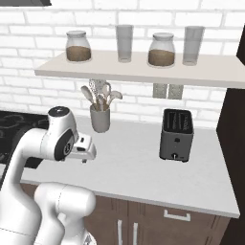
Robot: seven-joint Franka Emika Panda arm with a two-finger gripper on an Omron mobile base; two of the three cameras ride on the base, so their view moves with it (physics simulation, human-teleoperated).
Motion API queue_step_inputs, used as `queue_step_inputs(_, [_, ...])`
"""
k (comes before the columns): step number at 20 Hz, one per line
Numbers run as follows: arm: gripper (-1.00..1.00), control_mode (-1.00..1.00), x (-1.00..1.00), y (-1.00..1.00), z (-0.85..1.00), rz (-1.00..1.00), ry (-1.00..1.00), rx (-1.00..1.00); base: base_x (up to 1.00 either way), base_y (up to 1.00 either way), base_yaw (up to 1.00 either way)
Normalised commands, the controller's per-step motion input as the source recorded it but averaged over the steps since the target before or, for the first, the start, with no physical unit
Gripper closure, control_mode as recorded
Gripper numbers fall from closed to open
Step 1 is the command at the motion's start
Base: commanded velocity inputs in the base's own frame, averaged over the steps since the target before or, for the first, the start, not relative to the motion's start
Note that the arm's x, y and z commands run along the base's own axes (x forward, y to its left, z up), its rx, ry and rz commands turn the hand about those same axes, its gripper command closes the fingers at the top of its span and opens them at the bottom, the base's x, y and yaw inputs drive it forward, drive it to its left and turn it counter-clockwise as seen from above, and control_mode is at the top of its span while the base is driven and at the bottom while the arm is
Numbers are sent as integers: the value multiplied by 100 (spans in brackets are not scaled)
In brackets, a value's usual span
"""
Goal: Take a straw from the drawer in front and place it inside the glass cup on the dining counter.
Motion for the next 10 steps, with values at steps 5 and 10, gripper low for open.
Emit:
queue_step_inputs(5, [-100, -100, -32, -10, -29, 0, 0, 2, 0, 0, 0])
queue_step_inputs(10, [-100, 100, -26, -4, -19, 0, 0, 1, -6, 0, 0])
